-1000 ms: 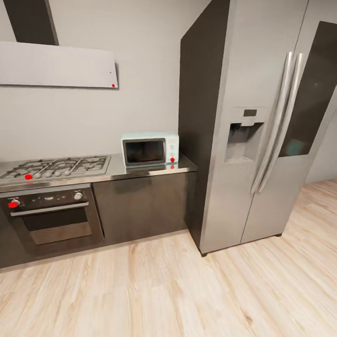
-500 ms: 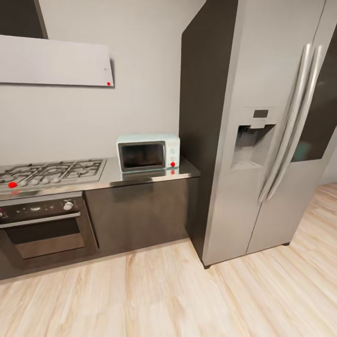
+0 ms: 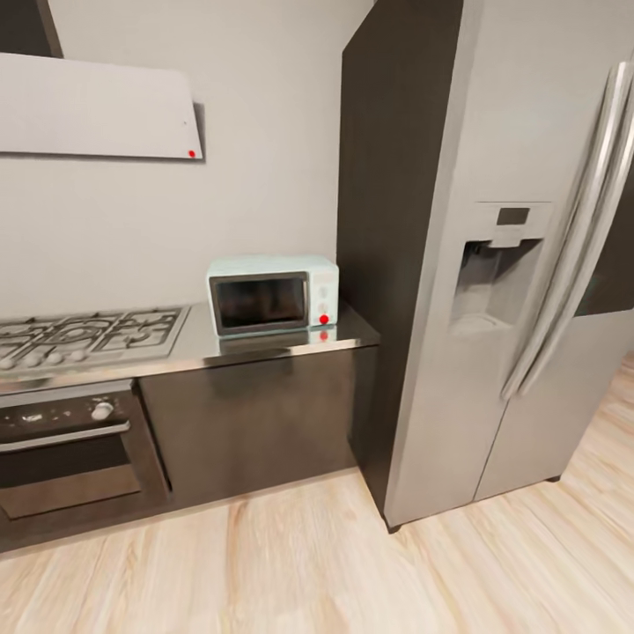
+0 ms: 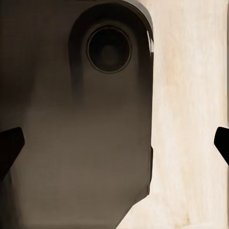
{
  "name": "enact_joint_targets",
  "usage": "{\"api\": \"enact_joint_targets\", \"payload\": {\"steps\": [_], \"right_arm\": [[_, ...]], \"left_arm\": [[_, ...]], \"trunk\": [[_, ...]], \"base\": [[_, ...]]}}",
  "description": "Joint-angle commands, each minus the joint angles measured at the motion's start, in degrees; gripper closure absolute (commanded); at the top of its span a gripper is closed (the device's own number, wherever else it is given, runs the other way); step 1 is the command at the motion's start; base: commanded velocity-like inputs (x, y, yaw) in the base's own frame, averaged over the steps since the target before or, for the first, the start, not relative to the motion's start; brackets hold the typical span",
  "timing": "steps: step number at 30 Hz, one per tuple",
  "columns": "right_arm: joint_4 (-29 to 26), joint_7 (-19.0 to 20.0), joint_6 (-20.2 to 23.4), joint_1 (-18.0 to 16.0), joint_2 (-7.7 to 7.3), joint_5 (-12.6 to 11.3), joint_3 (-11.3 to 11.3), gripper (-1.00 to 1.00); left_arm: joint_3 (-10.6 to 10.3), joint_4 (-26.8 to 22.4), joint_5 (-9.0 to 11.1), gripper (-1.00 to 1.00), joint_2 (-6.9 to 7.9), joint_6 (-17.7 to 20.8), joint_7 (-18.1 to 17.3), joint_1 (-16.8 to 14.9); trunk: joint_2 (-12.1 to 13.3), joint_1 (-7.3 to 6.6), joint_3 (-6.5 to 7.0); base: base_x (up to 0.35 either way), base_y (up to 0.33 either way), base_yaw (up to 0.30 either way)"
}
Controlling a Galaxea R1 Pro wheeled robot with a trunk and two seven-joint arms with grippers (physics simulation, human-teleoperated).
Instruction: In the kitchen, take the popcorn bag from the countertop, put it into the microwave, and heat it until the popcorn is cooked so the cooked popcorn ends up inside the bag.
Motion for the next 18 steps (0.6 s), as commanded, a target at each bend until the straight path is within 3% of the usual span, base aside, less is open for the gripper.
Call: {"api": "enact_joint_targets", "payload": {"steps": [1,18], "right_arm": [[0.14,-0.03,-0.36,-0.04,0.01,-0.07,-0.08,-1.00],[0.14,-0.03,-0.36,-0.04,0.01,-0.07,-0.08,-1.00]], "left_arm": [[0.04,-0.02,0.44,-1.00,-0.01,-0.11,-0.06,0.02],[0.04,-0.02,0.44,-1.00,0.02,-0.15,-0.06,-0.01]], "trunk": [[-0.02,0.03,-0.04],[-0.02,0.03,-0.04]], "base": [[0.325,-0.081,0.000],[0.325,-0.087,0.000]]}}
